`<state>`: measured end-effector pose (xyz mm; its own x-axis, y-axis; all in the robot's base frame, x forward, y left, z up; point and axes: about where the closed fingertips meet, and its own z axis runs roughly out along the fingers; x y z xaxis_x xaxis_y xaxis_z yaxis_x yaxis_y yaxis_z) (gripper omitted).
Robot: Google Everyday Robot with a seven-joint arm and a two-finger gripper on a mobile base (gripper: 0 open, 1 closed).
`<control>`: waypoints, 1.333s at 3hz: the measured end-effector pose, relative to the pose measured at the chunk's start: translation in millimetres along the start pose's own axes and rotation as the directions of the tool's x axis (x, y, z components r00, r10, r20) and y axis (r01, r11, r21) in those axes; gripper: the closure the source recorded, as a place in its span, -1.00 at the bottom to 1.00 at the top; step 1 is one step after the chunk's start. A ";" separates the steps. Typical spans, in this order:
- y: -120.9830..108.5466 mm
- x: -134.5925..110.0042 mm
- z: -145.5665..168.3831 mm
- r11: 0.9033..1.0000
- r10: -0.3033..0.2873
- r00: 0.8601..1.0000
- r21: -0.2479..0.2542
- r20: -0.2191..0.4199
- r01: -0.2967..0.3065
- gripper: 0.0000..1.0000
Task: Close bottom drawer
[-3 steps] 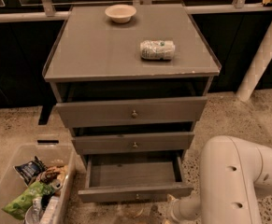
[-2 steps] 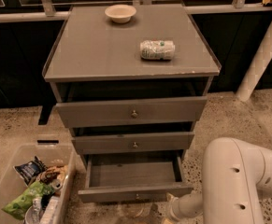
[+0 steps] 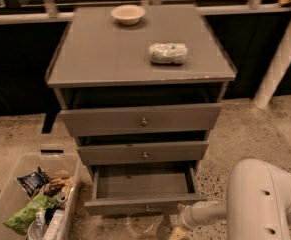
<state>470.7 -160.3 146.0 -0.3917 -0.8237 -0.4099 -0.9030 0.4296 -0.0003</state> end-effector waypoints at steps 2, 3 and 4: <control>-47.0 -24.9 0.0 0.997 0.026 0.999 0.067 0.035 -0.028 -1.00; -47.0 -24.9 0.0 0.997 0.026 0.999 0.067 0.035 -0.028 -1.00; -72.0 -30.8 1.2 0.994 0.020 0.999 0.107 0.046 -0.025 -1.00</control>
Offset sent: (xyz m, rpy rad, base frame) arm 0.1645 -0.0012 0.0360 0.0207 -0.1684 -0.1524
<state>548.0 -165.4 157.5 -0.4013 -0.7971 -0.4512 -0.8688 0.4873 -0.0881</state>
